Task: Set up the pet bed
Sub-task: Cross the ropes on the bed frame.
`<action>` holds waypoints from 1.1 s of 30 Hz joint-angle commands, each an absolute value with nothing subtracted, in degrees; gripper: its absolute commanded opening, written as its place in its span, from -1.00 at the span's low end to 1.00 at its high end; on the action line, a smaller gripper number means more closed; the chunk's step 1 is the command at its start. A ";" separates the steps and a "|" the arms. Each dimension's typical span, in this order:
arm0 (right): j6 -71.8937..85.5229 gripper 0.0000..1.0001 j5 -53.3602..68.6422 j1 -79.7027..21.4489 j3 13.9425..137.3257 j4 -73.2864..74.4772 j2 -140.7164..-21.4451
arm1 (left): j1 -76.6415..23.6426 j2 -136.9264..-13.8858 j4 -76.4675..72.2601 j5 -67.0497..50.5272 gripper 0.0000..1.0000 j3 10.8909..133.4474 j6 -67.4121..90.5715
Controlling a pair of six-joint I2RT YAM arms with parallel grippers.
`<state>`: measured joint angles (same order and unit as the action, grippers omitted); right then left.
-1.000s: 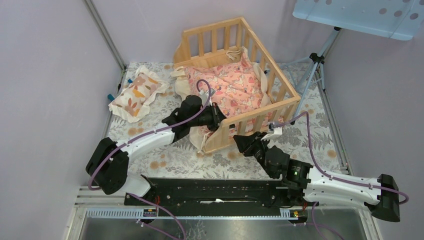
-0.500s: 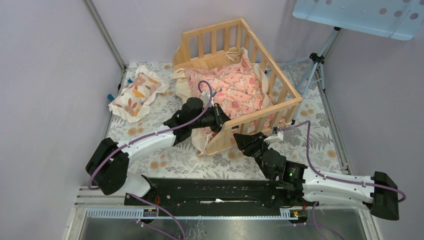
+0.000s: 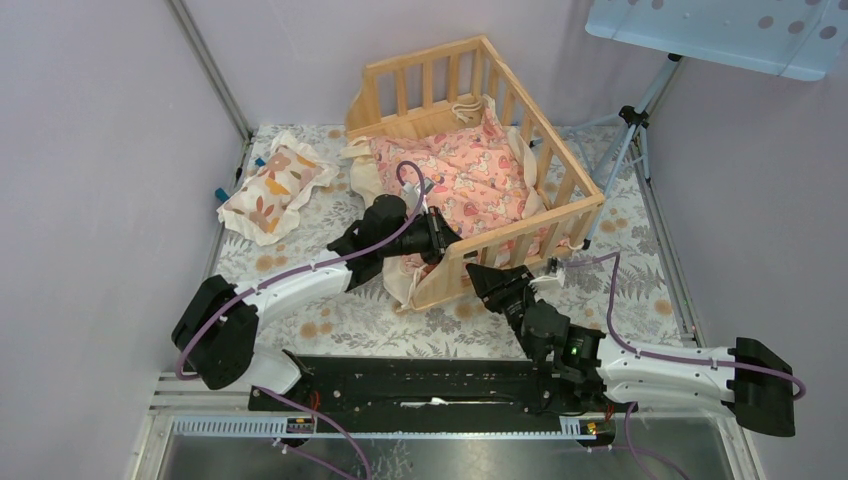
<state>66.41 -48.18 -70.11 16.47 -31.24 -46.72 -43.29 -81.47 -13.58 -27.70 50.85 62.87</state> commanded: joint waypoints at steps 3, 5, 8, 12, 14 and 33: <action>68.47 -0.24 -52.65 -70.50 15.61 -36.59 -46.89 | -45.44 -81.71 -17.61 -33.97 -1.00 51.06 62.38; 70.13 -0.25 -53.53 -70.50 15.25 -36.71 -47.83 | -45.44 -81.84 -18.02 -34.77 -1.00 51.15 62.21; 70.21 -0.26 -54.23 -70.49 15.03 -38.80 -49.11 | -45.44 -81.83 -18.02 -35.66 -1.00 51.09 61.88; 68.87 -0.25 -55.03 -70.43 15.24 -40.79 -50.39 | -45.53 -81.91 -18.39 -37.47 -1.00 50.57 61.86; 67.63 -0.25 -54.92 -70.19 15.27 -41.95 -50.75 | -45.53 -81.90 -18.34 -37.87 -1.00 50.43 61.87; 64.01 -0.34 -49.01 -65.13 12.18 -52.86 -54.92 | -45.53 -84.17 -18.65 -43.21 -1.00 51.94 61.93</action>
